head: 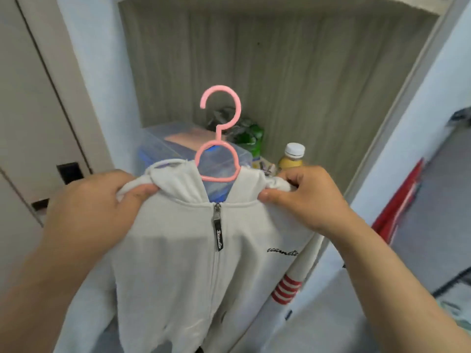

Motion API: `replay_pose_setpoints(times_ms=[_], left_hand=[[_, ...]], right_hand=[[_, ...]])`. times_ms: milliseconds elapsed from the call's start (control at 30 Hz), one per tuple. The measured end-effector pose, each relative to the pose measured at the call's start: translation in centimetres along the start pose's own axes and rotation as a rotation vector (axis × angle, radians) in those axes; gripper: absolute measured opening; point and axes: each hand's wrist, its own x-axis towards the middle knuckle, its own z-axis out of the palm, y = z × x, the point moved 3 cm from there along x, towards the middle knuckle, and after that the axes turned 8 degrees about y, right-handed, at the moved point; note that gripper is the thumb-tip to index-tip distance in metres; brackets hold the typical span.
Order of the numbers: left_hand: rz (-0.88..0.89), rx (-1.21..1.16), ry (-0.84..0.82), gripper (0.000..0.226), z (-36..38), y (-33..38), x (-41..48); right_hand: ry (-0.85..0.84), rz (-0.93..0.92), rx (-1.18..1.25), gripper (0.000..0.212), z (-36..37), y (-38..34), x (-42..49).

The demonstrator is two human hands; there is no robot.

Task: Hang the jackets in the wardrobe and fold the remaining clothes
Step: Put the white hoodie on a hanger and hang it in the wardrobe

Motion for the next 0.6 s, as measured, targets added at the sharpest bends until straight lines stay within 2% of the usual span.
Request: replay_pose_setpoints(times_ms=[133,300,433,600], left_hand=[[0.113,-0.104,-0.044,0.054,4.3,6.7,1.2],[0.257,-0.297,-0.141,0.056,9.2,15.8,1.8],[0.316,-0.392,-0.215,0.052,12.4,22.6,2.3],[0.349,-0.384,-0.231,0.055,16.6,30.7,2.6]], right_hand=[[0.109,0.149,-0.115,0.024,-7.5,2.8,-2.6],[0.238,0.297,-0.144,0.019,-15.5,6.4,-5.6],[0.337,0.332,-0.223,0.016,-20.5,9.9,-6.2],[0.386,0.356,-0.213,0.017,-26.8,15.6,-5.3]])
